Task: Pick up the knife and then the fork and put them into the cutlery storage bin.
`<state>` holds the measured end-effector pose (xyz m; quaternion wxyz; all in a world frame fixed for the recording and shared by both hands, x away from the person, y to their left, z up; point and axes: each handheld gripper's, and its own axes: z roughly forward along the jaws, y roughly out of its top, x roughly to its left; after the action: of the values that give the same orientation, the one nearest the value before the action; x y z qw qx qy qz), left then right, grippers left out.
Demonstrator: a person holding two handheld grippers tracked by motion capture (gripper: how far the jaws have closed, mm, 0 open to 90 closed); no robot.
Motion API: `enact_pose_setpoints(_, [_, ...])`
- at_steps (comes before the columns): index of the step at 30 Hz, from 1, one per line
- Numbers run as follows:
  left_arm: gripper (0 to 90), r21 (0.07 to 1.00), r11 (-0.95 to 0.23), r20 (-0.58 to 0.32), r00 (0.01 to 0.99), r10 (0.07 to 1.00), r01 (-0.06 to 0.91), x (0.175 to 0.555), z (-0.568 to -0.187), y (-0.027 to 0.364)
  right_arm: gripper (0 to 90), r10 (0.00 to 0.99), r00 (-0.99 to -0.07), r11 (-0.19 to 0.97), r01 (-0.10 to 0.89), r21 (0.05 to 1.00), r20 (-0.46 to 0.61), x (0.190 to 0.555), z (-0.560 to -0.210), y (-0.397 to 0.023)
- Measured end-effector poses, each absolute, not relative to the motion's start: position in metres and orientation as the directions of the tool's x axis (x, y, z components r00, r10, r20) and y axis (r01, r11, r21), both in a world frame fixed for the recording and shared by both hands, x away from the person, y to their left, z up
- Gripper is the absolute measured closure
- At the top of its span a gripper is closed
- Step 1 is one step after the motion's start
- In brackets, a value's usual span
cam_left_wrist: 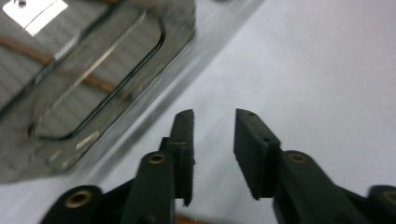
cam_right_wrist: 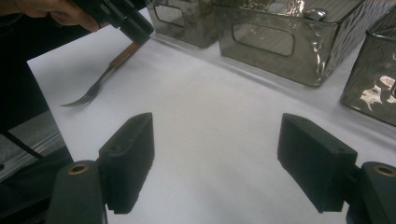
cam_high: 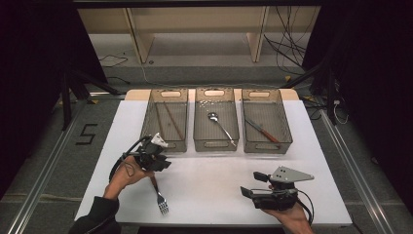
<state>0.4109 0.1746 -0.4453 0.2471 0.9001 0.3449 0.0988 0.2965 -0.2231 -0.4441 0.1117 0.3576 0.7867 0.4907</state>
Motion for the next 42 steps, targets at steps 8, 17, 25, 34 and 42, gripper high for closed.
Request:
enact_pose_setpoints(8, [85.4,0.468,-0.651,0.015,0.731,0.682,0.598,0.409,-0.456,0.187,28.1,0.668,-0.724,0.273,0.451,0.85,0.17,0.297,-0.444,-0.219])
enact_pose_setpoints(17, [88.8,0.436,-0.656,0.03,0.718,0.695,0.616,0.408,-0.461,0.2,28.1,0.668,-0.725,0.276,0.448,0.85,0.166,0.297,-0.444,-0.218])
enact_pose_setpoints(25, [88.8,0.423,-0.654,0.033,0.711,0.702,0.626,0.405,-0.461,0.208,28.2,0.668,-0.726,0.279,0.449,0.849,0.164,0.296,-0.443,-0.218])
enact_pose_setpoints(34, [88.7,0.344,-0.683,0.067,0.708,0.703,0.645,0.4,-0.465,0.216,28.2,0.668,-0.725,0.279,0.449,0.849,0.164,0.296,-0.443,-0.218])
enact_pose_setpoints(42, [88.7,0.315,-0.662,0.041,0.687,0.726,0.68,0.392,-0.465,0.231,28.1,0.669,-0.724,0.277,0.45,0.849,0.166,0.296,-0.443,-0.219])
